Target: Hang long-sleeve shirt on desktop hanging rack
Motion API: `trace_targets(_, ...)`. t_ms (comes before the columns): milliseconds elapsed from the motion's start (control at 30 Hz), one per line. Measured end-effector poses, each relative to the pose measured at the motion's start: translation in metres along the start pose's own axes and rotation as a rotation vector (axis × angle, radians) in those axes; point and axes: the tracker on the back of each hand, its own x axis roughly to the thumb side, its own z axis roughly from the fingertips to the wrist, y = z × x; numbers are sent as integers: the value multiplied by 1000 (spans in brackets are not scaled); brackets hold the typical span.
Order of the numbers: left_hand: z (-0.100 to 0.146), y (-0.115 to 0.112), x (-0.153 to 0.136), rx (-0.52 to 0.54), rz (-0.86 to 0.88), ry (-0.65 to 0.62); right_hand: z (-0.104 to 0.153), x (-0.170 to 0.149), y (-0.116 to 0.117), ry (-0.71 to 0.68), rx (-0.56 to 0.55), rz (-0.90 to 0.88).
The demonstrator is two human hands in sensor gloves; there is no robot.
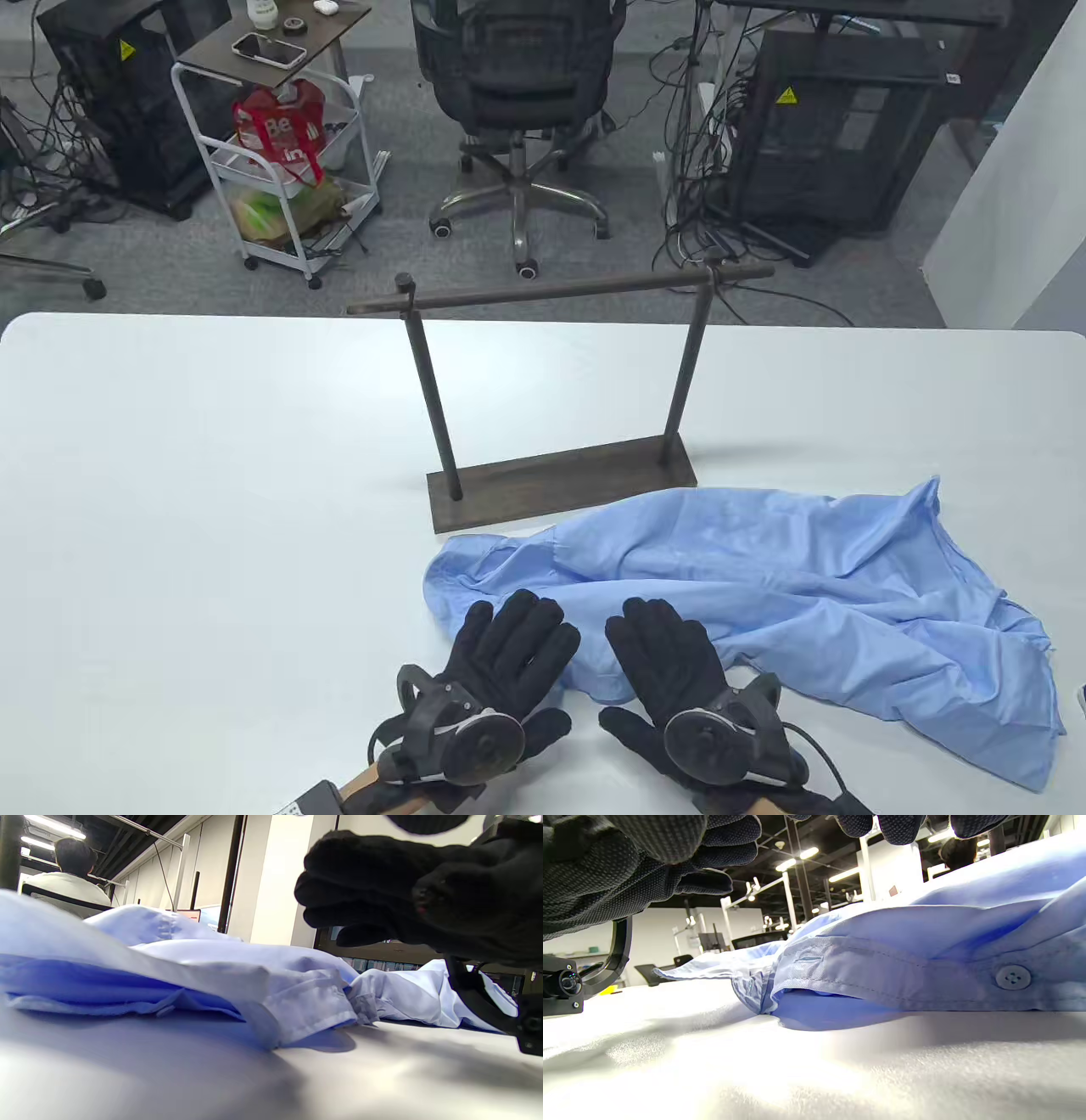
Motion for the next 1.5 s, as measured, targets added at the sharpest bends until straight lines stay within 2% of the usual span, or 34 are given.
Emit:
trace_targets(467,-1,-1,0,-19,-4,-5,-2,-4,-2,16,6,-9)
trace_targets(600,-1,2,0,-4,-11,1,-7,-9,-14,30,6,-8)
trace_targets(733,-1,4,-1,-7,-16,-2,-20,-17,-34,14,157,129)
trace_targets(867,0,4,0,-2,-22,-4,-42,-31,-41,32,310,293)
trace_targets(1000,0,4,0,-2,-27,-14,-72,-63,-30,58,539,267)
trace_targets(1233,0,2,5,-17,-43,-55,-96,-109,13,144,718,313)
trace_targets(1267,0,1,6,-19,-47,-59,-98,-114,19,147,718,294)
trace_targets(1367,0,0,7,-22,-51,-63,-108,-119,18,172,675,321)
trace_targets(1467,0,0,6,-22,-47,-58,-114,-128,25,182,678,218)
trace_targets(1500,0,0,6,-22,-46,-57,-115,-127,23,191,630,217)
